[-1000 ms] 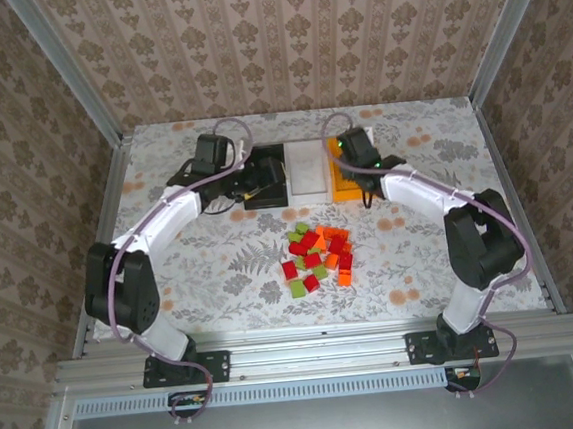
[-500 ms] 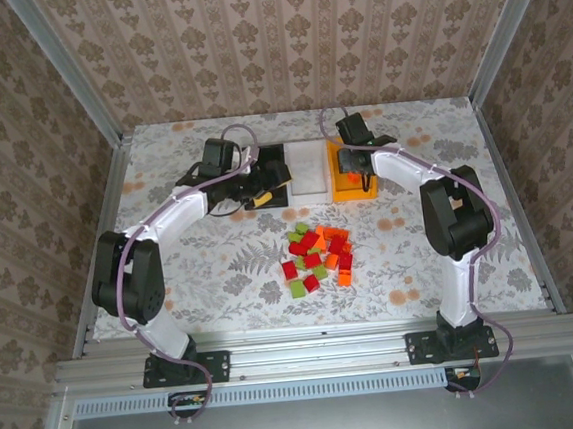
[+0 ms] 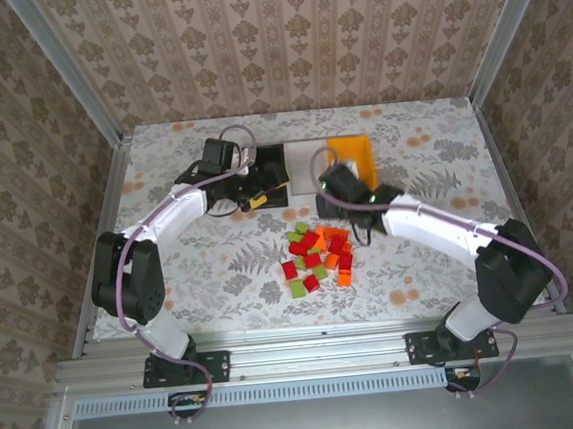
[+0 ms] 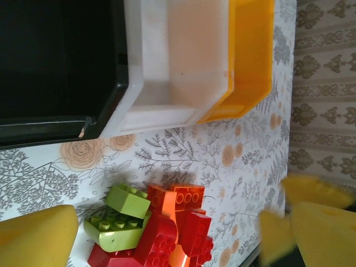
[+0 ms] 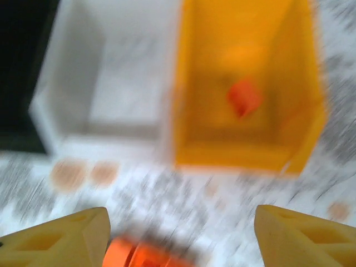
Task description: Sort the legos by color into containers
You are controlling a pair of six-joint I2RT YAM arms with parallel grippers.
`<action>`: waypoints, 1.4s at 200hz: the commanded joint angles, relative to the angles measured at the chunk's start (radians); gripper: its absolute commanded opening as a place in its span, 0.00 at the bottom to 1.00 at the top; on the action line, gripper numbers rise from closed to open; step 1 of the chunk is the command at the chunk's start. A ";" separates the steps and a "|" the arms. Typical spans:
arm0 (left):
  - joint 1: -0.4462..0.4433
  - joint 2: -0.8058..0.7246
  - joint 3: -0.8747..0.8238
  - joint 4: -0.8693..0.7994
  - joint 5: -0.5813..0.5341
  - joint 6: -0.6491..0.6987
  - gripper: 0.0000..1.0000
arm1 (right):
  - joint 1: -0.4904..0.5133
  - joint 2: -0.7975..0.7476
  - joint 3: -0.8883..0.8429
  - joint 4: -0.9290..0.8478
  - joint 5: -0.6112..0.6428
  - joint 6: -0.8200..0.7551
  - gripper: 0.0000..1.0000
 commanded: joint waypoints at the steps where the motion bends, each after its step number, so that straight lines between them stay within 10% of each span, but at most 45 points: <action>1: 0.004 -0.037 0.029 -0.043 -0.026 0.023 1.00 | 0.057 -0.028 -0.109 -0.063 0.031 0.220 0.76; 280: -0.012 -0.037 0.033 -0.049 -0.012 0.027 1.00 | 0.065 0.106 -0.117 0.103 -0.075 0.225 0.36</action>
